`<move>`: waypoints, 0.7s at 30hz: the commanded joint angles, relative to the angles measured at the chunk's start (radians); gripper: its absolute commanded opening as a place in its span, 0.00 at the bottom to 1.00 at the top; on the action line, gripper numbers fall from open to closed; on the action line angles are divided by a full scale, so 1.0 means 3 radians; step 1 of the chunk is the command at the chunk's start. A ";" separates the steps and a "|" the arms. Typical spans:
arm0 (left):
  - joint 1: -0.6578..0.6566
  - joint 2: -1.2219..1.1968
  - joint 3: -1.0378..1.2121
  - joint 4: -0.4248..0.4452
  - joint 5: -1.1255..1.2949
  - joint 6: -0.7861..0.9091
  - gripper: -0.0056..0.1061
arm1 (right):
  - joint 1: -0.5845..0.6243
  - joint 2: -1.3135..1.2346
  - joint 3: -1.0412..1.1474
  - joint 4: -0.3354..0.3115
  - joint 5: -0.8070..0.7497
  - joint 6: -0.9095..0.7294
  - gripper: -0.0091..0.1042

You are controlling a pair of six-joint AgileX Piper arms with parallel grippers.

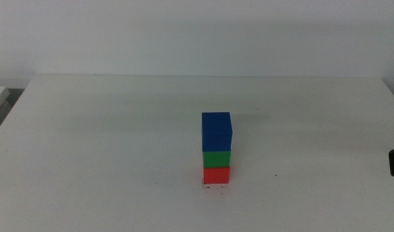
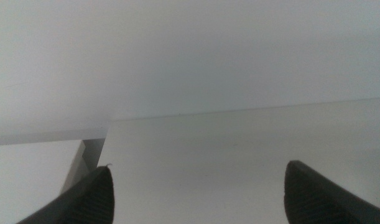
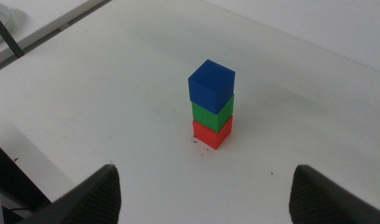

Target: Stack red cubes first, then green, then blue cubes in a specific spot.

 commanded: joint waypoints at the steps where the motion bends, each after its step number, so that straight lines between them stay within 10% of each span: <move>1: 0.0005 -0.0016 0.0015 0.0022 -0.0041 0.0008 0.89 | 0.0007 -0.0009 0.0010 -0.0031 -0.0007 -0.0020 0.90; 11: 0.0005 -0.0388 0.0672 0.0006 -0.0654 0.0008 0.89 | -0.0427 -0.0009 0.0953 0.0425 -0.1408 -0.0020 0.90; 17: 0.0005 -0.0834 0.1361 0.0006 -0.0845 0.0008 0.89 | -0.1489 -0.0030 0.1767 0.1642 -0.2229 -0.0020 0.90; 21: 0.0005 -0.1109 0.1692 -0.0034 -0.0845 0.0008 0.89 | -0.1922 -0.0304 0.2303 0.1317 -0.2690 -0.0020 0.90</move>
